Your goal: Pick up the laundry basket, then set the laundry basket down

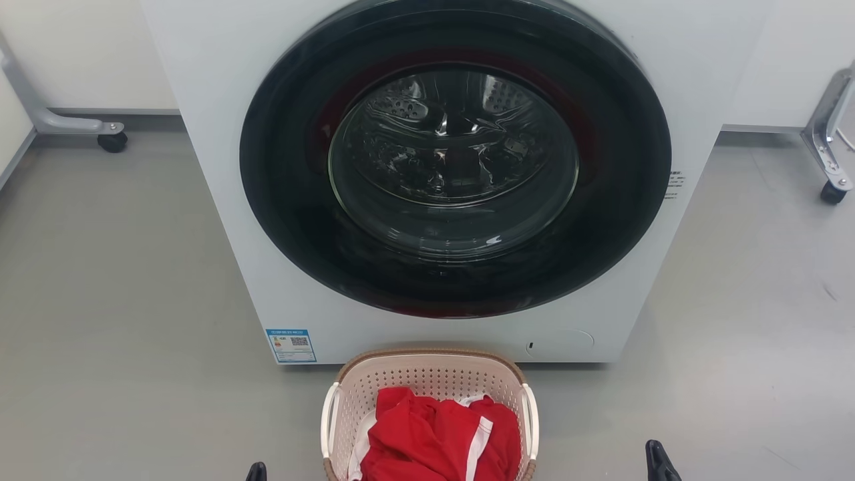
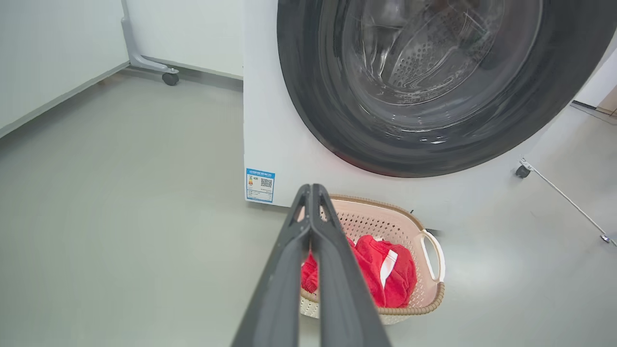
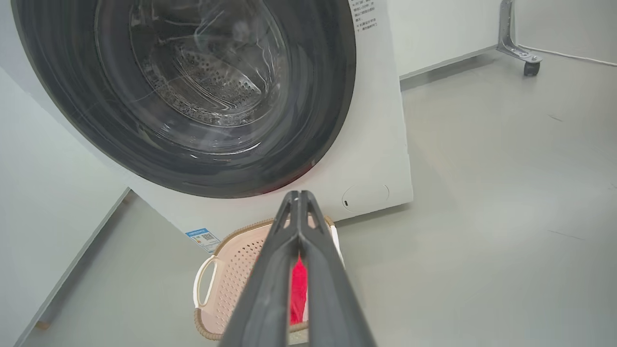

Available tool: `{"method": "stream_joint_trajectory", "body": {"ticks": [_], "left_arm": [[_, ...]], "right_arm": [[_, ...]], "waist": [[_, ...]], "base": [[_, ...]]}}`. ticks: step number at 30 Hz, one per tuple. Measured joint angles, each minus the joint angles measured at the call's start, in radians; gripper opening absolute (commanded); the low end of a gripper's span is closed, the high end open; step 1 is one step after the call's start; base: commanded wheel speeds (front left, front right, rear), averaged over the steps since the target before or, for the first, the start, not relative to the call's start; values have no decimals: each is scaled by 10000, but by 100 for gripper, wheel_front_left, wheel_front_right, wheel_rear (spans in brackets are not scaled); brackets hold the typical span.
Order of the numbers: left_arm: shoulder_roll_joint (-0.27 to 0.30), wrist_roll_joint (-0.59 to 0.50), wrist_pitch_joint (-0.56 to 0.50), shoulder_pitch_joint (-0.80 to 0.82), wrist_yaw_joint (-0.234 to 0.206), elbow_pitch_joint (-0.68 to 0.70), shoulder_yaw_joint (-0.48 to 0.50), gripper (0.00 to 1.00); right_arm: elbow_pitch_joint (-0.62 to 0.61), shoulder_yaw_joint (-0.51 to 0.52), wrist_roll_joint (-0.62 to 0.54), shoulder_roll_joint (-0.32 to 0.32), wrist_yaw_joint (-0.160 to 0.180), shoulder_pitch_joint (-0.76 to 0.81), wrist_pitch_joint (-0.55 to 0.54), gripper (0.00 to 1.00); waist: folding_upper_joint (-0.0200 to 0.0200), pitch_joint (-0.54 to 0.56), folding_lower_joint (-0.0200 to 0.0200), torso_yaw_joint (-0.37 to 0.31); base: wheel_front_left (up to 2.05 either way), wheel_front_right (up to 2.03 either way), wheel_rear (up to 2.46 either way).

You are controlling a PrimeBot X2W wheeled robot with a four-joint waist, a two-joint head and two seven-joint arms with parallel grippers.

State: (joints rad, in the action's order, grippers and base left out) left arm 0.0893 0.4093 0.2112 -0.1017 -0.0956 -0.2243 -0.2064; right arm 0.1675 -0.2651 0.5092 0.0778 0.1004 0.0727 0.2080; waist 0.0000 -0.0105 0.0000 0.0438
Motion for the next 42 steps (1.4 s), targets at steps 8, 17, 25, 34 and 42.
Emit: {"method": "stream_joint_trajectory", "body": {"ticks": [8,17,25,34,42], "left_arm": [[-36,1011,-324,141,176,-58,240,0],[-79,2251,-665,282,362,-161,548,0],[-146,3365,-966,402,533,-213,811,0],[-198,4571,-1317,599,798,-270,1120,0],[-230,5572,-1586,805,988,-322,1396,0]], "right_arm": [[75,334,851,-33,-174,-31,-291,0],[207,744,2008,-73,-391,-241,-650,0],[345,1114,3005,-107,-579,-325,-938,0],[462,1528,4096,-142,-809,-483,-1285,0],[614,1885,5114,-167,-1018,-673,-1557,0]], "waist": [[0,7,0,-36],[0,16,0,-80],[0,25,0,-120],[0,34,0,-165],[0,42,0,-205]], "base": [[0,0,0],[0,0,0],[0,0,0],[0,0,0],[0,0,0]]}}
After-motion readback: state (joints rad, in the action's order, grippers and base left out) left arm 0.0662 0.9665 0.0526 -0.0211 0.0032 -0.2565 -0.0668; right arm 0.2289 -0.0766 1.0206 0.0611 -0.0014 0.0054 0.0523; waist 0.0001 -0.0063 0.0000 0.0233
